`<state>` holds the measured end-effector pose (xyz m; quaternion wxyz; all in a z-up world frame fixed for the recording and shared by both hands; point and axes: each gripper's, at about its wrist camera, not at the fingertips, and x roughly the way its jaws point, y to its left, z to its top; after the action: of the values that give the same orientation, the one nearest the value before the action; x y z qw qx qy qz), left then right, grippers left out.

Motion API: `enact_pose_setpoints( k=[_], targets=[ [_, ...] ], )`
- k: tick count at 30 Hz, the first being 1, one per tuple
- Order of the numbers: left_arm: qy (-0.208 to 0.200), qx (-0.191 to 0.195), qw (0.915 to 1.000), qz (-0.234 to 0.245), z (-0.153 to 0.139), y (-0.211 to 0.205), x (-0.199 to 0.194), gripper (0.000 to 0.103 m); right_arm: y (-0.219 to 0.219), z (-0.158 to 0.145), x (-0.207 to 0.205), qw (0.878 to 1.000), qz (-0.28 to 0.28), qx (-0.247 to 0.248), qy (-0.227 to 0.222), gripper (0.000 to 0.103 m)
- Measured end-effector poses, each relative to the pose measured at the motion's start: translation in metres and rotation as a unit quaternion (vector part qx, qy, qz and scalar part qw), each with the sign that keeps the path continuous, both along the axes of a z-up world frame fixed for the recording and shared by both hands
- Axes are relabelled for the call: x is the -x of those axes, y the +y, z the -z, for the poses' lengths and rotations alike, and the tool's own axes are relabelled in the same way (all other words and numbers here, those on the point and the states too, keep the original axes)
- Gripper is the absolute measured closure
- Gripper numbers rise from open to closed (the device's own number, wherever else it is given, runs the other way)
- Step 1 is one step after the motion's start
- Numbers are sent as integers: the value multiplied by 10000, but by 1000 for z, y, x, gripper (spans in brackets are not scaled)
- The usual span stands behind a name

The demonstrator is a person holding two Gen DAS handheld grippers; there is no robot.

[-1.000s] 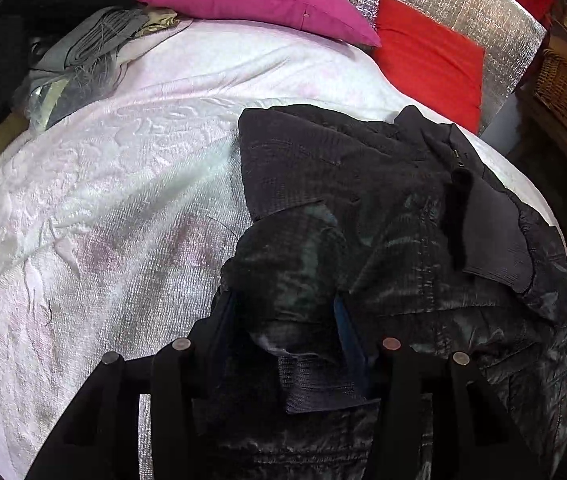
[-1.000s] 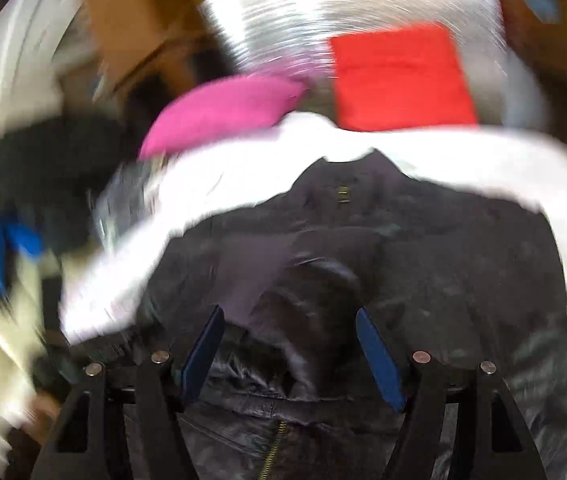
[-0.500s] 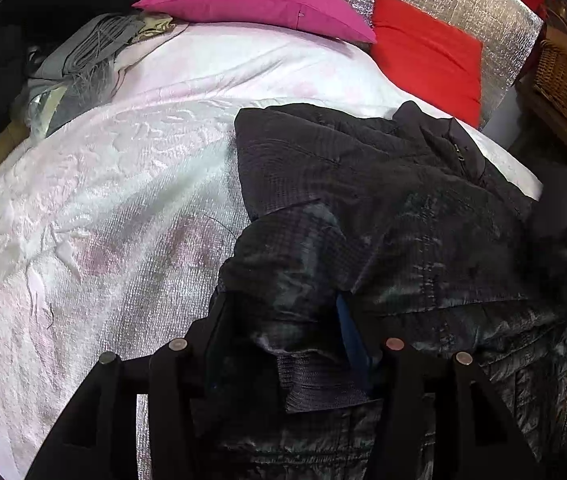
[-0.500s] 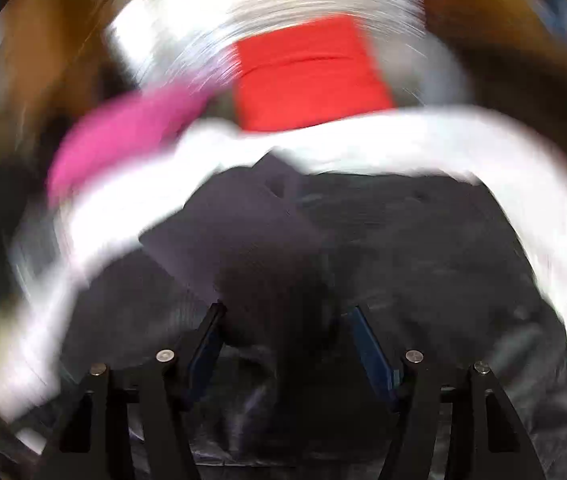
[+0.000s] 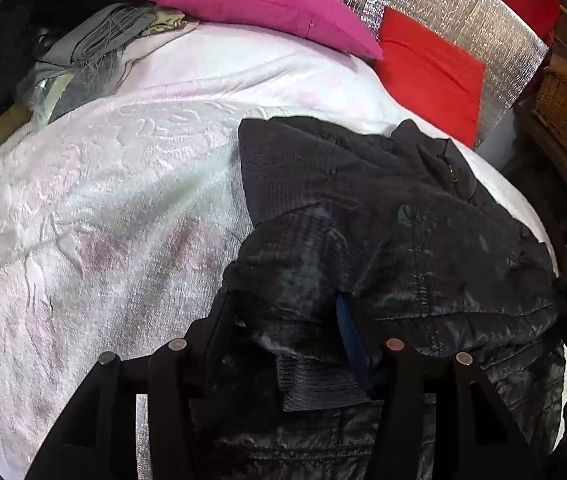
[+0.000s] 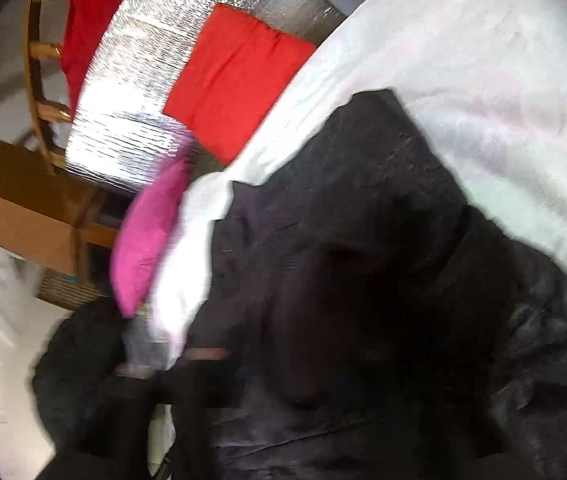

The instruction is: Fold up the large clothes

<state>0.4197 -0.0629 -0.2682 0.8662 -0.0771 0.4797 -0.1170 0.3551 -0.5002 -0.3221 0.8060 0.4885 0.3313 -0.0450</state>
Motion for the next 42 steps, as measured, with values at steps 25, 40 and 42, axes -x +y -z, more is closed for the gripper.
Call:
enact_pose_setpoints(
  k=[25, 40, 42],
  targets=[
    [-285, -258, 9992, 106, -25, 14, 29, 37, -4, -69, 73, 9842, -130, 1767, 72, 24],
    [-634, 104, 9979, 45, -34, 83, 160, 33, 0, -40, 259, 9846, -544, 1653, 171, 25],
    [-474, 266, 9985, 23, -26, 88, 180, 33, 2, -30, 274, 9871, -593, 1472, 231, 26]
  ],
)
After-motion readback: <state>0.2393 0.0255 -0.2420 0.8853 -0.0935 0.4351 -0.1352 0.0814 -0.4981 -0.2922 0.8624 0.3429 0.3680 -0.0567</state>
